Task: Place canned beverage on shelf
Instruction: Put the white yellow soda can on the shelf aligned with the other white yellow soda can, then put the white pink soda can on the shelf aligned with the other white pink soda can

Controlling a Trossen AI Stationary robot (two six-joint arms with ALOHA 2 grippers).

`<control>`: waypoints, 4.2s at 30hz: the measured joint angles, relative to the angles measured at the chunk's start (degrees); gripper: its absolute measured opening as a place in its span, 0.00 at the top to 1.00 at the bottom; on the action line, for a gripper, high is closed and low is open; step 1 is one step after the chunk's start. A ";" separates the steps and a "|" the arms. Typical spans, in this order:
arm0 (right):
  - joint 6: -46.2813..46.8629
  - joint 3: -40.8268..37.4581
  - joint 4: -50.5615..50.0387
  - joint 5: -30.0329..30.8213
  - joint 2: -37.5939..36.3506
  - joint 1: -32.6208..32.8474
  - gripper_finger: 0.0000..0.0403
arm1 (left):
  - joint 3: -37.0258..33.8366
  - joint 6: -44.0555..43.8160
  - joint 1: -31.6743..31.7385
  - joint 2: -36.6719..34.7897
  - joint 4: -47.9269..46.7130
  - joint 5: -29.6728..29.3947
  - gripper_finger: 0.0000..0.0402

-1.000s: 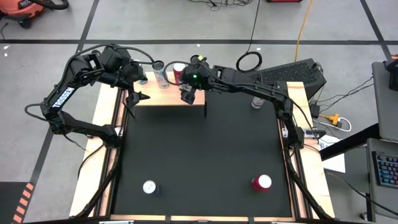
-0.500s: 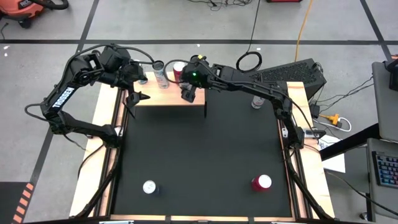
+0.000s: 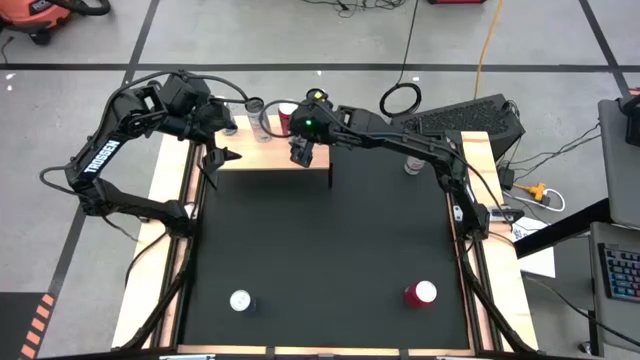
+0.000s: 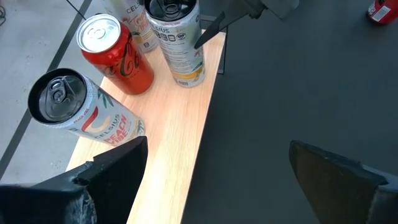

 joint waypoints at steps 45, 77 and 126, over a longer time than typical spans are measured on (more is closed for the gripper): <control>10.40 -0.04 -8.76 -0.20 -2.99 -1.90 0.35 | -0.02 -0.07 0.02 0.00 -0.02 0.02 0.03; 8.74 -0.02 -10.83 -0.11 -3.88 -2.19 0.16 | -0.02 -0.07 0.00 0.00 -0.03 0.02 0.03; 20.20 -0.35 -40.74 -3.51 -20.96 -1.42 0.15 | -0.02 -1.53 0.01 0.07 -1.51 -0.40 0.03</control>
